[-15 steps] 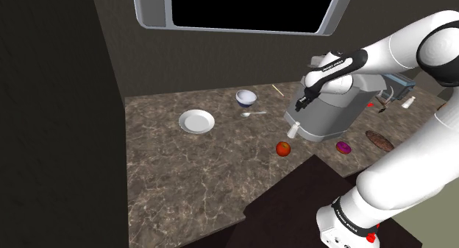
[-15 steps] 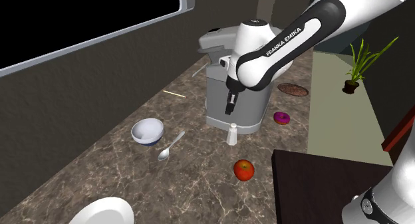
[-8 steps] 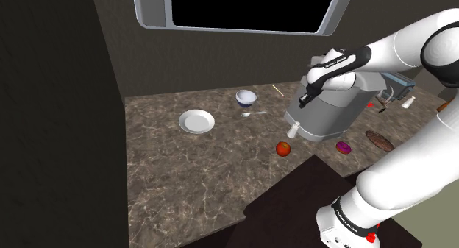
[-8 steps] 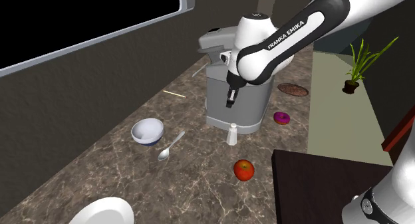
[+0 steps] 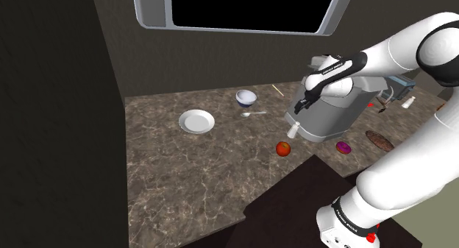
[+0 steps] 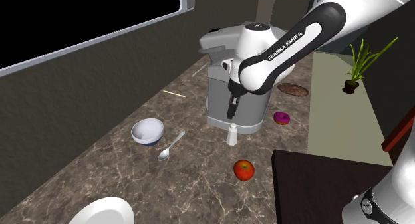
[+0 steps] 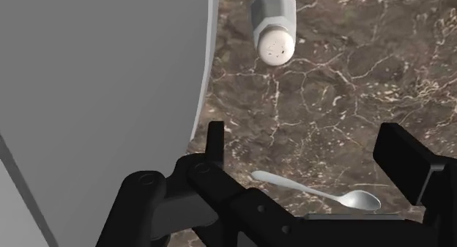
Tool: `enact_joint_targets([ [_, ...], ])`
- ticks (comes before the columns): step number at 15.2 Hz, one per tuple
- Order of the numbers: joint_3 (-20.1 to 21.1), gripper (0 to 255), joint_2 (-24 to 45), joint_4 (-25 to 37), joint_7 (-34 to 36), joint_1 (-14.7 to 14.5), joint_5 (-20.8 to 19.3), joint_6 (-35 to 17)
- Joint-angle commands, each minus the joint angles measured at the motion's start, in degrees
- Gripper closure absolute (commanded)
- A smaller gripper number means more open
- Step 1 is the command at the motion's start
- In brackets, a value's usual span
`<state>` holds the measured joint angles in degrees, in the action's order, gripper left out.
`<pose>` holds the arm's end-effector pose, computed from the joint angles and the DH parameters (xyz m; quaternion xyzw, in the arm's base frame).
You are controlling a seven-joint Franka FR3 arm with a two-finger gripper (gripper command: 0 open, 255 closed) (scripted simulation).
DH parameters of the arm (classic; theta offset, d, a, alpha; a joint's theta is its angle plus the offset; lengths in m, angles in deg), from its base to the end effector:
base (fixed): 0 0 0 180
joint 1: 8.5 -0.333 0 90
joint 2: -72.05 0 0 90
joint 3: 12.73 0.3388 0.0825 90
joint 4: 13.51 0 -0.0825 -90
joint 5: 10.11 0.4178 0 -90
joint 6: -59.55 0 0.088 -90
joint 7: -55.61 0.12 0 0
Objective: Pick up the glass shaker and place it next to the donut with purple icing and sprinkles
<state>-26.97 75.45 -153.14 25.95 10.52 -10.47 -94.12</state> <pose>0.4416 -0.2901 0.2814 0.9952 -0.0277 0.0752 0.0564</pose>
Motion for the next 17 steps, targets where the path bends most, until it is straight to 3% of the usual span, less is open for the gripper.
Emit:
enact_joint_targets([
  [1, -0.41, 0, 2.18, -2.0, -0.9, 0.77, 1.47, -4.41],
  [4, 0.74, 0, 6.22, -4.78, -3.07, 1.84, 5.25, -11.73],
  [12, 4.82, 0, 13.74, -2.65, -6.72, 5.13, 10.05, -17.1],
  [17, 5.0, 0, 13.73, -2.66, -6.53, 5.35, 9.81, -17.11],
])
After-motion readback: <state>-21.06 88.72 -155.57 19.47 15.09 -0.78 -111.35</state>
